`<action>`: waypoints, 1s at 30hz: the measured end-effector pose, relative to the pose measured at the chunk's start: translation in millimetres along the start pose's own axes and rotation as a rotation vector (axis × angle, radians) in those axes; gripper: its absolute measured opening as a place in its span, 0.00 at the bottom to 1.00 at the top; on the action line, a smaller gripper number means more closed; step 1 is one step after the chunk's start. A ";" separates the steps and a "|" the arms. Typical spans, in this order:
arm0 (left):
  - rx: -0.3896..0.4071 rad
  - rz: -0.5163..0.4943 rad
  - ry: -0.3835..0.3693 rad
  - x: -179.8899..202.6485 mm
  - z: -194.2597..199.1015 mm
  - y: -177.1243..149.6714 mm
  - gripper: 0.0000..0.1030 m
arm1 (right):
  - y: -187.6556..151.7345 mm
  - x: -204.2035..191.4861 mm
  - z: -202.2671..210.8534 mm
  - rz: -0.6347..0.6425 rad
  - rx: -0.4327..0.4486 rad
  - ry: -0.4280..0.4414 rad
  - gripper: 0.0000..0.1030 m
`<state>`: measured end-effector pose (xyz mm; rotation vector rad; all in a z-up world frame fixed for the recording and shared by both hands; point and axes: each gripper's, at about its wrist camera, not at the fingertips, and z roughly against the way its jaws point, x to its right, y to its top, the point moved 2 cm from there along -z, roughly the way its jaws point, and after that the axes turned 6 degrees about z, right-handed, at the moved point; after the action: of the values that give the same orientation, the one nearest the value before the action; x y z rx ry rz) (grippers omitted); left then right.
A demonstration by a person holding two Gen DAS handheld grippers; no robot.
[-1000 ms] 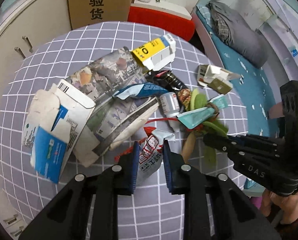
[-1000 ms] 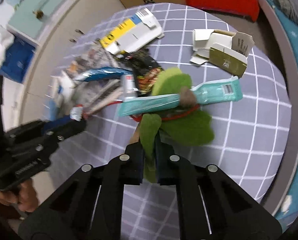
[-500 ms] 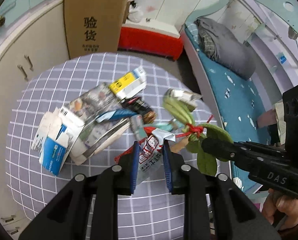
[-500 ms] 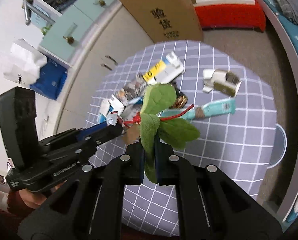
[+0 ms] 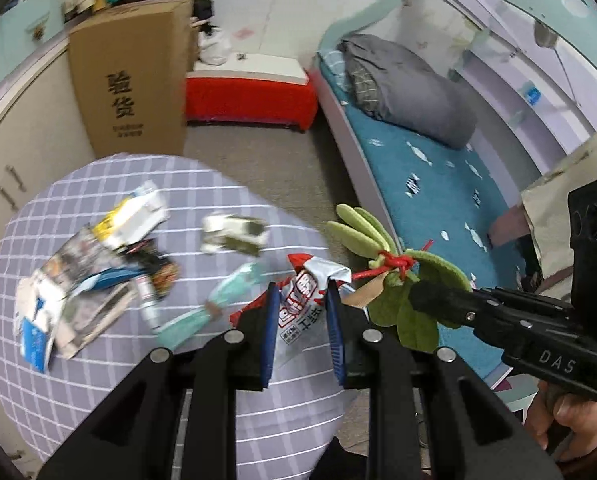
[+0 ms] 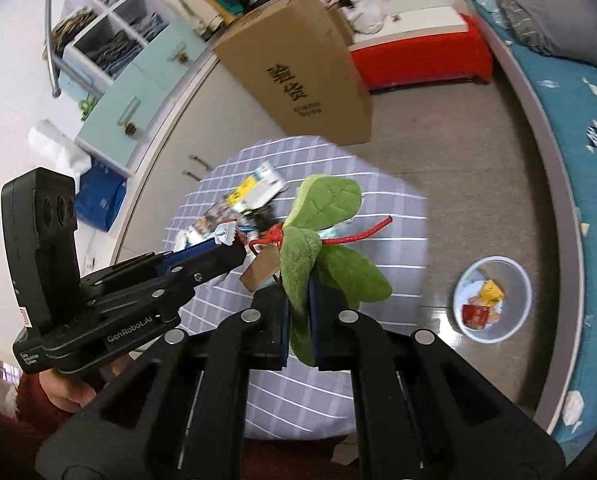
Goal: Collect trash
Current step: 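Lift and carry the wrapper and tube bundle with both tools toward the basin, then open right tool over the basin dropping the bundle while left tool drops the wrapper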
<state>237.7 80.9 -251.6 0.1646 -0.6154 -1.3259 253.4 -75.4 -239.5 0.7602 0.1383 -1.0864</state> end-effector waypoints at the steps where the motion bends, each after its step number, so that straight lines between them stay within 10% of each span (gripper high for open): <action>1: -0.004 -0.013 -0.008 12.7 -4.5 1.1 0.21 | -0.4 8.3 6.2 -0.009 0.006 -0.008 0.08; 24: -0.152 -0.147 -0.045 167.3 -117.7 15.2 0.21 | -10.5 183.7 61.3 -0.138 -0.003 -0.222 0.09; 28: -0.167 -0.159 -0.040 178.1 -129.3 17.1 0.21 | -10.1 201.6 62.6 -0.158 -0.004 -0.235 0.49; 30: -0.169 -0.163 -0.038 182.9 -132.5 17.3 0.21 | -10.4 206.6 63.2 -0.157 -0.003 -0.241 0.49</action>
<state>339.9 -116.6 -294.4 0.0520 -0.5274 -1.5355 328.5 -271.4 -291.8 0.6173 -0.0053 -1.3182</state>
